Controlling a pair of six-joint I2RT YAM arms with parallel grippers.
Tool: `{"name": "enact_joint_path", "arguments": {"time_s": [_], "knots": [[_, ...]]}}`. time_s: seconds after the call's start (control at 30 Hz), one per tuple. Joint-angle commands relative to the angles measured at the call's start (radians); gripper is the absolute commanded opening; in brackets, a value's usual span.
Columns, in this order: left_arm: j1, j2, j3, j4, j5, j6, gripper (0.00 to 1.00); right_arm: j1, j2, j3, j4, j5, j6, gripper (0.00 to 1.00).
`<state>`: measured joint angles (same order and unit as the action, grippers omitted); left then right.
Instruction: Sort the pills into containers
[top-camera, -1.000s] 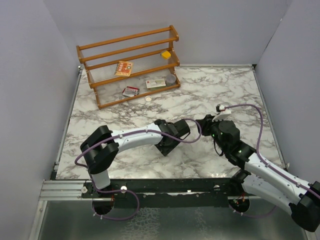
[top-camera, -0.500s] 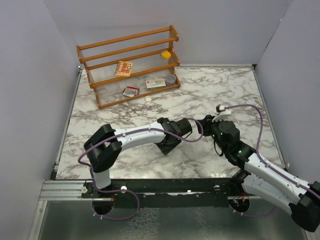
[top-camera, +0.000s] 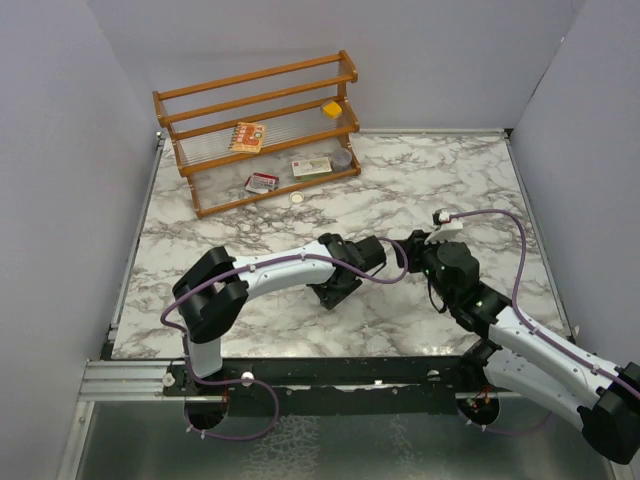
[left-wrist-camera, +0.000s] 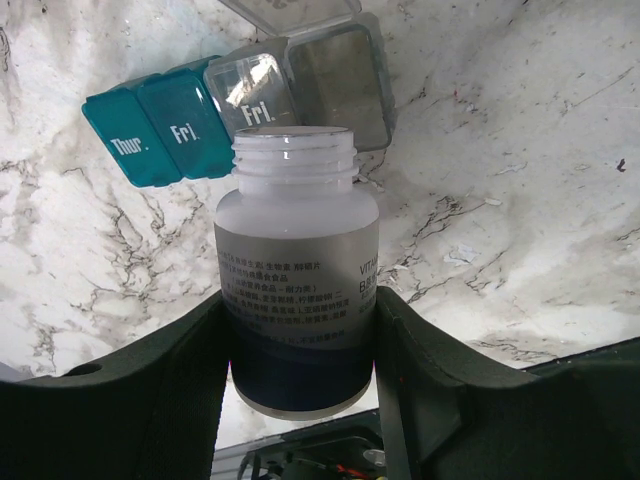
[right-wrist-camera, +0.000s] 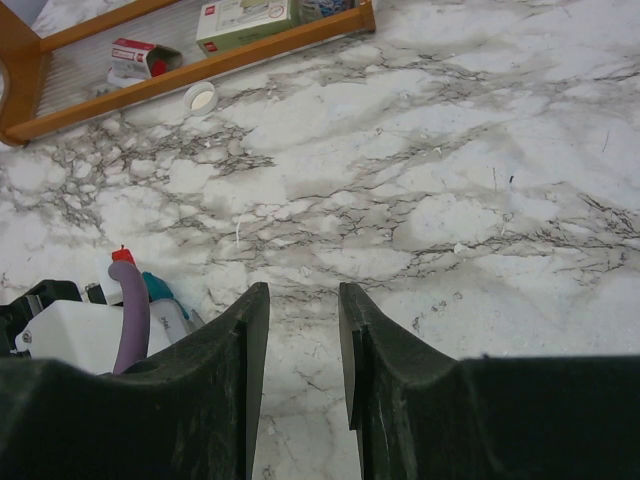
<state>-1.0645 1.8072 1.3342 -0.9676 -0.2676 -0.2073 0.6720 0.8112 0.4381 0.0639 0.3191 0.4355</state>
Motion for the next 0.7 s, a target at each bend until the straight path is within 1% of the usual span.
{"name": "enact_joint_path", "arguments": {"time_s": [0.0,0.67], "knots": [[-0.006,0.029,0.058,-0.029,-0.041,0.028,0.0,-0.003,-0.009,-0.007,0.039,-0.017,0.01,0.35],[-0.006,0.072,0.141,-0.108,-0.011,0.036,0.0,-0.004,-0.014,-0.01,0.037,-0.007,0.011,0.35]]}}
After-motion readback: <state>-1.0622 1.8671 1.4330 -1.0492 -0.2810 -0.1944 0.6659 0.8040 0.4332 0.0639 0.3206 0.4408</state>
